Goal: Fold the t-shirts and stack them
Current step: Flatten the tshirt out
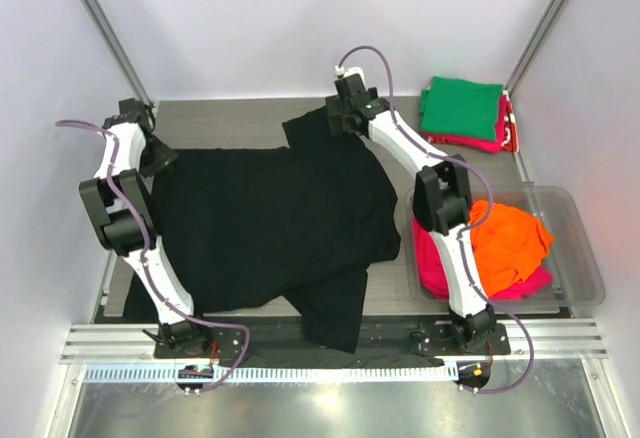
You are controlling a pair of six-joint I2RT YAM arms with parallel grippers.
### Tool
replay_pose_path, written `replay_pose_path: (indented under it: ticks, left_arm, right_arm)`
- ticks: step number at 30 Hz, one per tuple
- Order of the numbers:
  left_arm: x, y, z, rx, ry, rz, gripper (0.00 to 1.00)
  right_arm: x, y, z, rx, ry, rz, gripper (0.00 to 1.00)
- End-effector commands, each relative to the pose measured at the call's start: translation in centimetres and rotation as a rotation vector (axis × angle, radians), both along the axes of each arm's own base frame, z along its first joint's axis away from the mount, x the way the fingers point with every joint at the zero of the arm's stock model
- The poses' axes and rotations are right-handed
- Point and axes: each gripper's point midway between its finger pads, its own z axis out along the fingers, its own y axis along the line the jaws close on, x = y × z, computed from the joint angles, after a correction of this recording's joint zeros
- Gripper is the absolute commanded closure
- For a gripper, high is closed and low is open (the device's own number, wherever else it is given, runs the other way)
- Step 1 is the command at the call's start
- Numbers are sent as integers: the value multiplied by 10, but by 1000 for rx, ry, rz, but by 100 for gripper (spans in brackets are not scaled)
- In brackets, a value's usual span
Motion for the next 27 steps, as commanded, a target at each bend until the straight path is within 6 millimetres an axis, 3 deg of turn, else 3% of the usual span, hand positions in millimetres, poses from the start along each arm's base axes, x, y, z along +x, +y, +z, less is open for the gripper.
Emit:
replay_pose_path:
  ticks: [1, 3, 5, 6, 7, 11, 14, 16, 17, 23, 24, 27]
  left_arm:
    - [6, -17, 84, 33, -231, -60, 11]
    - [-9, -21, 72, 38, -207, -79, 13]
    - [-21, -24, 76, 51, -227, -85, 13]
    - [-27, -28, 61, 39, -217, -86, 13]
    - [-31, -30, 61, 32, -232, -85, 13]
    - [-32, -45, 29, -39, -199, -98, 16]
    - [-20, -52, 16, -54, -190, -113, 17]
    - [-14, -54, 11, -60, -185, -118, 17]
    - [-12, -54, 2, -69, -163, -116, 18]
    - [5, -52, -17, -88, -142, -95, 18]
    - [8, -52, -28, -97, -124, -91, 18]
    - [19, -50, -43, -111, -103, -85, 19]
  right_arm:
    - [-26, 13, 134, 245, -226, -9, 7]
    - [-42, 16, 122, 312, -168, -18, 7]
    - [-64, 20, 96, 365, -70, -3, 7]
    - [-71, 24, 86, 418, -27, -15, 7]
    - [-83, 33, 65, 454, 56, 20, 7]
    - [-97, 48, 17, 507, 209, 31, 8]
    - [-91, 50, -8, 493, 257, 26, 8]
    - [-86, 51, -13, 493, 269, 24, 8]
    - [-83, 48, -29, 484, 297, 10, 8]
    - [-69, 44, -57, 477, 346, -7, 9]
    - [-67, 42, -73, 469, 372, -18, 9]
    - [-55, 42, -82, 471, 380, -22, 9]
